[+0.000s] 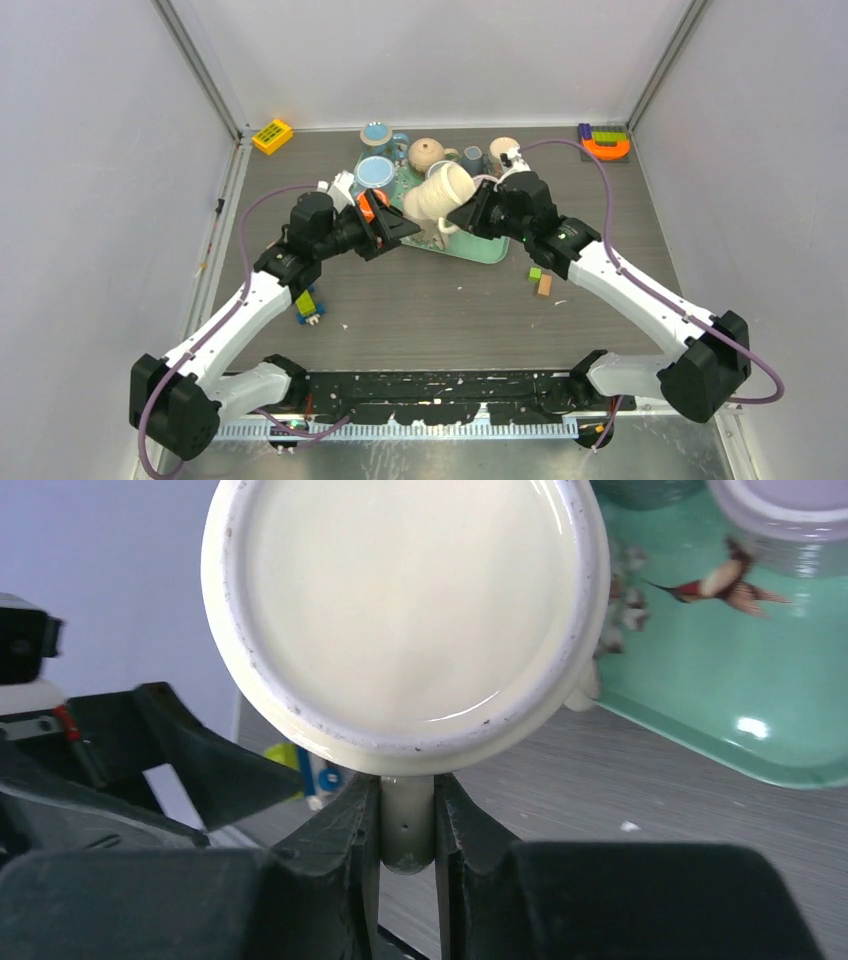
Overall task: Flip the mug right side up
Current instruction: Turn over the cup on the tray.
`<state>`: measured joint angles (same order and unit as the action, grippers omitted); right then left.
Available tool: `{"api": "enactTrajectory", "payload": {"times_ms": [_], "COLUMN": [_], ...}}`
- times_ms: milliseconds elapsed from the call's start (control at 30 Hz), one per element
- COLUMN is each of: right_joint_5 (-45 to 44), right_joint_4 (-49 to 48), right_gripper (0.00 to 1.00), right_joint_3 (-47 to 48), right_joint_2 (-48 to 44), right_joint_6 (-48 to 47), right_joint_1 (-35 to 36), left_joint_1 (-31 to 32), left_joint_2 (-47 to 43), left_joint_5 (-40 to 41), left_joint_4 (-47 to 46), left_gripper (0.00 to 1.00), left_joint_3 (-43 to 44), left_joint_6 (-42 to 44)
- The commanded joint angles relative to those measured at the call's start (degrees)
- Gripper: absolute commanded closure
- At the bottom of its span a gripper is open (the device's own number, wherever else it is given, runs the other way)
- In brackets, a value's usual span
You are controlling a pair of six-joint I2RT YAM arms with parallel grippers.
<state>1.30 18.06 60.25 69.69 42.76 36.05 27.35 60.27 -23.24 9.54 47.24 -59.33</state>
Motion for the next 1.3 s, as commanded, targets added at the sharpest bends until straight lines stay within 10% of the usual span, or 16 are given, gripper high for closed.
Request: {"api": "enactTrajectory", "payload": {"times_ms": [0,667,1267], "right_joint_5": [3.22,9.0,13.07], "right_joint_4": [-21.48,-49.52,-57.95], "right_gripper": [0.99,0.99,0.99], "right_joint_3": [3.24,0.69,-1.42], "right_joint_2": [1.54,10.7,13.46], "right_joint_6": [10.59,30.7,36.76], "right_joint_1": [1.34,3.15,4.22], "left_joint_1": [-1.06,-6.52,-9.51], "left_joint_2": [1.25,6.07,9.72], "left_joint_5": [-5.15,-10.55,-12.64], "left_joint_4": [-13.36,-36.97,-47.35], "left_gripper": [0.22,0.55,0.61], "left_joint_3": [-0.35,-5.35,-6.3], "left_joint_6": [-7.61,-25.6,-32.46]}}
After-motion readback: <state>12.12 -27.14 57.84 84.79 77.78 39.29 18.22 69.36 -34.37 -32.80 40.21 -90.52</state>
